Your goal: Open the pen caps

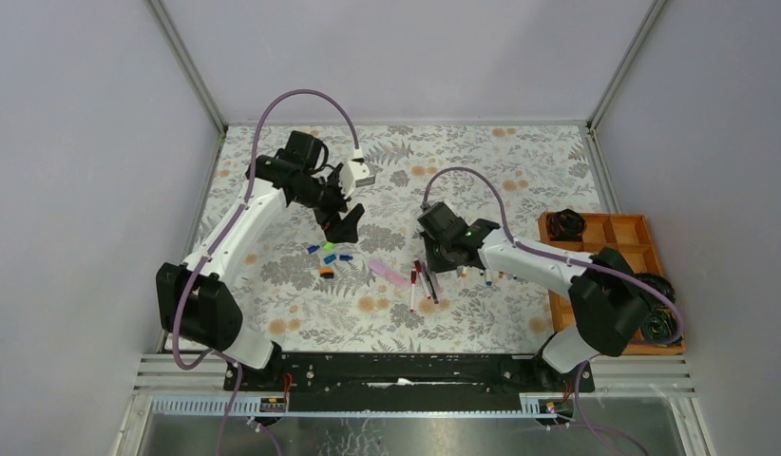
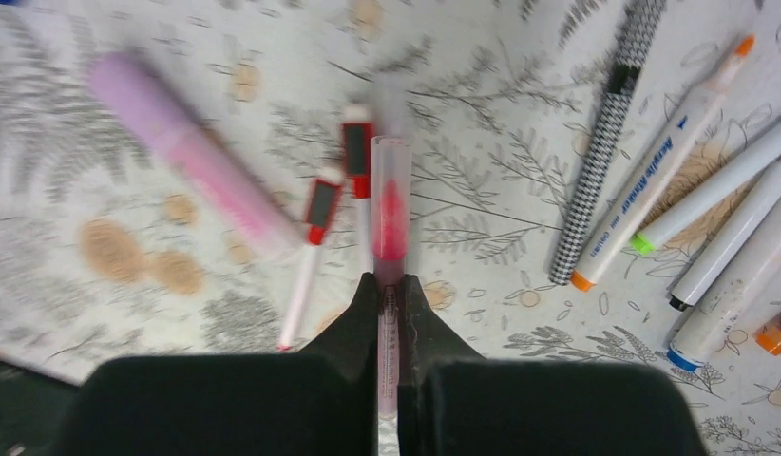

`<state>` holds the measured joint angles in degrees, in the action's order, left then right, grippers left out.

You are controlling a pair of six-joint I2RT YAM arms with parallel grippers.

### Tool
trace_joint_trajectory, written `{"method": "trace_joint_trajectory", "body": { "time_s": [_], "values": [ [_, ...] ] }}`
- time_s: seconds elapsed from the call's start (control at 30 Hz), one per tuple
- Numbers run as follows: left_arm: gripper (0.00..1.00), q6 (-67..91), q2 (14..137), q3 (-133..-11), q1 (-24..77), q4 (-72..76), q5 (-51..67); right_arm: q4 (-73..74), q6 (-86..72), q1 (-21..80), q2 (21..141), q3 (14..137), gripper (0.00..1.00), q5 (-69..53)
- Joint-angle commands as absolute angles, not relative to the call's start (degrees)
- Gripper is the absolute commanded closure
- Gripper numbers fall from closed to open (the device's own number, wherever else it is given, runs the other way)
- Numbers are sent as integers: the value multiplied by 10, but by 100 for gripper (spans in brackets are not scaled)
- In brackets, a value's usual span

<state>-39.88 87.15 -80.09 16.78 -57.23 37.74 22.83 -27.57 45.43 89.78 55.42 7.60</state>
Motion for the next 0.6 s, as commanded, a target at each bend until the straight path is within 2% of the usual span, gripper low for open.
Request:
{"method": "trace_joint_trajectory", "body": {
  "time_s": [0.0, 0.37, 0.57],
  "values": [
    [1, -438, 872, -844, 185, -606, 381, 270, -244, 453, 844, 624, 100, 8],
    [2, -513, 867, -839, 240, -671, 368, 318, -231, 406, 834, 707, 100, -298],
    [1, -534, 861, -857, 252, -694, 391, 315, -234, 402, 841, 718, 100, -401]
  ]
}}
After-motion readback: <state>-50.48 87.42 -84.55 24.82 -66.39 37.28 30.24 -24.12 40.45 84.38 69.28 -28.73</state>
